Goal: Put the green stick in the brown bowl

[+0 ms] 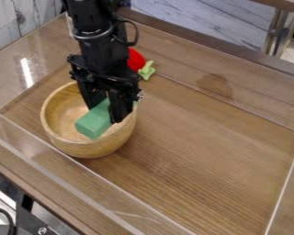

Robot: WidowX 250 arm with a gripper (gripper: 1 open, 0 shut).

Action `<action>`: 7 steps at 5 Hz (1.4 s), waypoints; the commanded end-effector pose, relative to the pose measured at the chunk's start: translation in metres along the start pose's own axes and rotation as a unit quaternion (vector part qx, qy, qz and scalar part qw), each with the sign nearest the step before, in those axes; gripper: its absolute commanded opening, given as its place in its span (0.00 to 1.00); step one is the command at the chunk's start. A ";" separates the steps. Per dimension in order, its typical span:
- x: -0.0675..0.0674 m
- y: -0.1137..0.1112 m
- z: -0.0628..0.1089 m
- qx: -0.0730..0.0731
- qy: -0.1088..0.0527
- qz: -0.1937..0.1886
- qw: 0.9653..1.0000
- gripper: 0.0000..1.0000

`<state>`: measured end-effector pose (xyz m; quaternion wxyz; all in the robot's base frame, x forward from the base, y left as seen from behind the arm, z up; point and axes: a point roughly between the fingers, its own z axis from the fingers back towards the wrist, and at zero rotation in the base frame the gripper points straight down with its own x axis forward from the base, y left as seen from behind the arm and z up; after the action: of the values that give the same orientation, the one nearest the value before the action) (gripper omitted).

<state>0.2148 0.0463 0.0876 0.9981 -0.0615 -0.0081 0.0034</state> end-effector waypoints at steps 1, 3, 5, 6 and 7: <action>0.012 0.007 0.018 0.010 -0.038 0.002 0.999 0.00; 0.014 0.014 0.017 0.011 -0.042 0.006 0.999 0.00; 0.016 0.021 0.016 0.013 -0.046 0.010 0.999 0.00; 0.017 0.023 0.015 0.014 -0.048 0.013 0.999 0.00; 0.018 0.025 0.014 0.016 -0.050 0.014 0.999 0.00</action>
<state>0.2243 0.0667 0.0879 0.9978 -0.0545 -0.0343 0.0158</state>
